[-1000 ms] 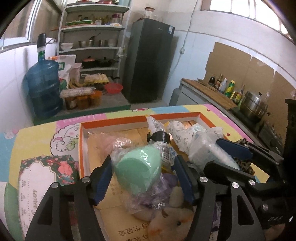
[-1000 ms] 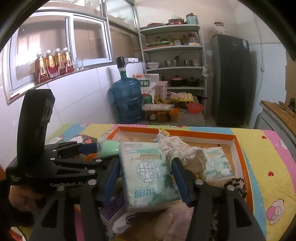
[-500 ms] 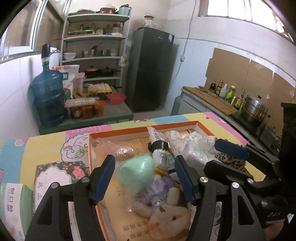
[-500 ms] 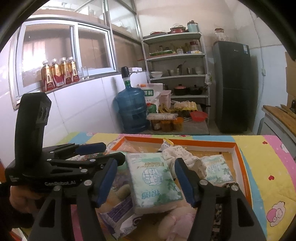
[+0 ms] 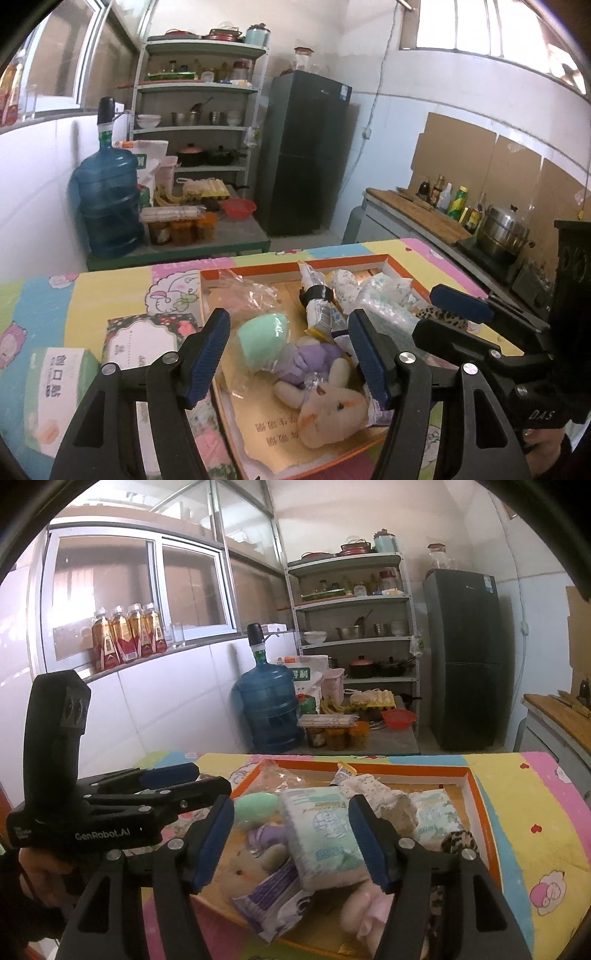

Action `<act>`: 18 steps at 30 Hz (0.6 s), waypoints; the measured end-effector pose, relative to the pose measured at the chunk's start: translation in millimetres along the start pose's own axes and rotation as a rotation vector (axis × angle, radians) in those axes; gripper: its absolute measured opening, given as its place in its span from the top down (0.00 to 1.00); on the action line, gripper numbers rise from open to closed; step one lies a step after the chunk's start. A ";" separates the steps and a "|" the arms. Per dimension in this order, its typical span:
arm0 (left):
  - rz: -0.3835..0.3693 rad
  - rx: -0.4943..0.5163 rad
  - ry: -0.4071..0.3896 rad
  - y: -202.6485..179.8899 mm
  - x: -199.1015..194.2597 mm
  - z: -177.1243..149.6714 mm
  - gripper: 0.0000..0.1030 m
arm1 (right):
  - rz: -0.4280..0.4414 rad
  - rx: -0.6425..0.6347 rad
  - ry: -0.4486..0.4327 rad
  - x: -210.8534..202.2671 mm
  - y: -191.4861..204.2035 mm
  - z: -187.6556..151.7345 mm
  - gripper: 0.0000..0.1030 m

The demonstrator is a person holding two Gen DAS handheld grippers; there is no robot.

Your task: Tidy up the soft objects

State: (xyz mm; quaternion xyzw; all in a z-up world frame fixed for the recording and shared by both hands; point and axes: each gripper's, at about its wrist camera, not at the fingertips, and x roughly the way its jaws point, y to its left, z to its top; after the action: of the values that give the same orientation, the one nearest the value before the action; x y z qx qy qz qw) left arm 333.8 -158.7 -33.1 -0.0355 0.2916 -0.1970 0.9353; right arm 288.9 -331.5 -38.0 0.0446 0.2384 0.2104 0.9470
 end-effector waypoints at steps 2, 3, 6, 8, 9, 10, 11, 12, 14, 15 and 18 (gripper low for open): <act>0.002 -0.002 -0.008 0.3 -6.9 -1.0 0.34 | -0.004 -0.003 -0.002 -3.7 3.8 -0.2 0.38; 0.005 -0.002 -0.014 0.5 -10.6 -1.7 0.34 | -0.006 -0.005 -0.003 -5.4 5.5 -0.2 0.38; 0.007 0.001 -0.028 -0.1 -20.4 -3.8 0.34 | -0.015 -0.011 -0.010 -11.9 12.7 0.8 0.38; 0.006 0.000 -0.034 -0.1 -25.7 -5.5 0.34 | -0.022 -0.014 -0.014 -15.3 16.7 1.0 0.38; 0.004 -0.001 -0.037 1.0 -28.8 -6.7 0.34 | -0.027 -0.017 -0.017 -17.1 19.1 1.0 0.38; 0.003 -0.002 -0.040 0.3 -31.6 -7.4 0.34 | -0.039 -0.025 -0.025 -20.3 22.4 0.6 0.38; 0.002 -0.003 -0.044 1.0 -34.8 -8.2 0.34 | -0.049 -0.034 -0.030 -21.9 25.0 0.6 0.38; 0.002 -0.004 -0.049 1.2 -38.4 -9.3 0.34 | -0.068 -0.051 -0.038 -25.0 29.2 0.0 0.38; 0.001 -0.006 -0.056 1.9 -44.2 -11.1 0.34 | -0.098 -0.079 -0.043 -27.5 38.7 -0.7 0.38; -0.001 -0.007 -0.058 2.2 -46.7 -12.2 0.34 | -0.109 -0.093 -0.044 -28.6 43.8 -1.0 0.38; -0.005 -0.008 -0.062 2.7 -53.9 -16.0 0.34 | -0.122 -0.124 -0.041 -30.4 56.5 -2.8 0.38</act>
State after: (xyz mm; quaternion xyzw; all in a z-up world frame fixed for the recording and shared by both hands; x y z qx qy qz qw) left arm 285.2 -134.4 -18.1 -0.0461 0.2632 -0.1971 0.9433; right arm 242.0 -293.0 -16.9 -0.0245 0.2076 0.1656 0.9638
